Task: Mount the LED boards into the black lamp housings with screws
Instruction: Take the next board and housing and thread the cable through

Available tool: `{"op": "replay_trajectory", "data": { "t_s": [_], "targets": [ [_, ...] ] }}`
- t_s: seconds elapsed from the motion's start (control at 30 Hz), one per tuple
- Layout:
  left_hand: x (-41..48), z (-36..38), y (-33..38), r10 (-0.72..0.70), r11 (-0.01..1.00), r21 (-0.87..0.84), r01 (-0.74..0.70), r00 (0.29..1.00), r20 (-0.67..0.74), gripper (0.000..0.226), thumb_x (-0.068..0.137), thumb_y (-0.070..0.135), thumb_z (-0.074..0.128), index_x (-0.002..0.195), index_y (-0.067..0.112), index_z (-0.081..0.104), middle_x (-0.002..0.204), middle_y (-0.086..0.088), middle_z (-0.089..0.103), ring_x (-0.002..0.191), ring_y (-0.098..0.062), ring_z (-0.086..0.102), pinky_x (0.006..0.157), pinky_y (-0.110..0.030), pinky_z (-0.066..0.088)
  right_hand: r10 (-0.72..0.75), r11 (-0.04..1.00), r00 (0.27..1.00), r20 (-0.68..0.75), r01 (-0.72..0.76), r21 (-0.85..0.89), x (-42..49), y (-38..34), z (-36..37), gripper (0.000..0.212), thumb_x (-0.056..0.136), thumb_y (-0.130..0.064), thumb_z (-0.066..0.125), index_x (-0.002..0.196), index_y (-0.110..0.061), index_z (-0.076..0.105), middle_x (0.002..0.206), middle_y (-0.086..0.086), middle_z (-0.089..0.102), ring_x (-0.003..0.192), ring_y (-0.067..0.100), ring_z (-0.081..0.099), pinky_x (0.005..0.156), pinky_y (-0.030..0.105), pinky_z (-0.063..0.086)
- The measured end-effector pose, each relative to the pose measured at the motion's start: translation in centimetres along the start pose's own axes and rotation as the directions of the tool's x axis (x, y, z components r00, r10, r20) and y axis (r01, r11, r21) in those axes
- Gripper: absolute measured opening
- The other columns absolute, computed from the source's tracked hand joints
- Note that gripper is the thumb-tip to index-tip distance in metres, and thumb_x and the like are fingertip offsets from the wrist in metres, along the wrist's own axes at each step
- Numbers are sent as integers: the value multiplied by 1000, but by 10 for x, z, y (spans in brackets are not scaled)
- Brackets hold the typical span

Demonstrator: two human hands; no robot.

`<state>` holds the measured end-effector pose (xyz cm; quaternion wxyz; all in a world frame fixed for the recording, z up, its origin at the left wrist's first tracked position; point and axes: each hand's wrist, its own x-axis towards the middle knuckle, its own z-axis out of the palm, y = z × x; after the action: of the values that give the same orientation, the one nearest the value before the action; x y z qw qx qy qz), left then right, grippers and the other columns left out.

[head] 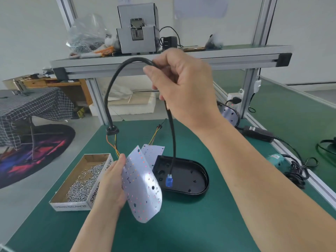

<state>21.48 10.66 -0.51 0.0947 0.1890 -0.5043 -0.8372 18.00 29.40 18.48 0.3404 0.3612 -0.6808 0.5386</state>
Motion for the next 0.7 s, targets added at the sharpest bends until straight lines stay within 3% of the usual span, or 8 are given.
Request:
{"op": "replay_trajectory", "data": {
  "t_s": [0.1, 0.17, 0.27, 0.37, 0.47, 0.57, 0.63, 0.7],
  "targets": [
    [3, -4, -3, 13, 1000, 21, -12, 999, -48, 23, 100, 38, 59, 86, 20, 64, 103, -12, 63, 92, -25, 61, 95, -47, 42, -3, 1000, 1000, -20, 3, 2, -6, 10, 10, 9, 93, -11, 69, 88, -3, 69, 62, -18, 57, 51, 8, 54, 55, 21, 46],
    [5, -7, -6, 18, 999, 29, -16, 998, -63, 22, 100, 38, 59, 88, 19, 62, 101, -12, 60, 95, -26, 57, 92, -46, 40, -5, 1000, 1000, -30, 5, 1, -10, 16, 15, 10, 94, -9, 68, 88, -1, 68, 62, -16, 56, 51, 11, 55, 54, 29, 50],
    [8, -14, -11, 39, 999, 11, -39, 999, -36, 21, 100, 38, 58, 111, 20, 58, 117, -8, 56, 103, -29, 53, 95, -48, 37, -18, 1000, 999, -29, 18, -16, -15, 22, 20, 10, 94, -7, 67, 90, 1, 69, 64, -13, 57, 55, 19, 59, 57, 37, 51],
    [7, -15, -11, 3, 999, 49, -1, 1000, -31, 28, 99, 40, 59, 117, 18, 58, 116, -10, 55, 102, -29, 53, 93, -46, 38, -24, 998, 1000, -1, 24, -50, -14, 24, 22, 9, 94, -8, 68, 91, 0, 70, 64, -19, 55, 53, 4, 54, 57, 25, 49],
    [0, -12, -20, -98, 982, 158, 102, 995, -32, 35, 100, 35, 59, 112, 3, 65, 102, -13, 60, 92, -26, 57, 87, -42, 42, -12, 998, 997, 80, 16, -60, -12, 25, 23, 10, 93, -11, 68, 90, -2, 70, 63, -25, 53, 50, 0, 52, 57, 16, 44],
    [-11, -3, -35, -128, 922, 375, 101, 991, 47, 30, 96, 34, 63, 74, 15, 63, 72, -3, 53, 61, -15, 51, 62, -28, 38, 50, 999, 989, 142, -50, -8, -16, 25, 22, 10, 95, -10, 68, 90, -2, 68, 63, -10, 61, 50, 7, 55, 55, 23, 48],
    [-14, 4, -44, -102, 886, 461, 51, 991, 86, 32, 96, 35, 62, 78, 10, 56, 67, 0, 46, 56, -12, 43, 53, -23, 33, 96, 994, 984, 151, -102, 35, -18, 24, 20, 11, 95, -10, 68, 90, -1, 67, 64, 3, 66, 49, 2, 56, 53, 22, 47],
    [-15, 11, -46, -77, 871, 491, 21, 993, 94, 11, 99, 35, 58, 94, 26, 61, 66, 5, 53, 57, -12, 47, 53, -21, 37, 130, 987, 979, 159, -142, 70, -17, 23, 18, 11, 96, -12, 67, 89, -4, 67, 64, 4, 67, 46, 0, 56, 51, 16, 44]
  ]
}}
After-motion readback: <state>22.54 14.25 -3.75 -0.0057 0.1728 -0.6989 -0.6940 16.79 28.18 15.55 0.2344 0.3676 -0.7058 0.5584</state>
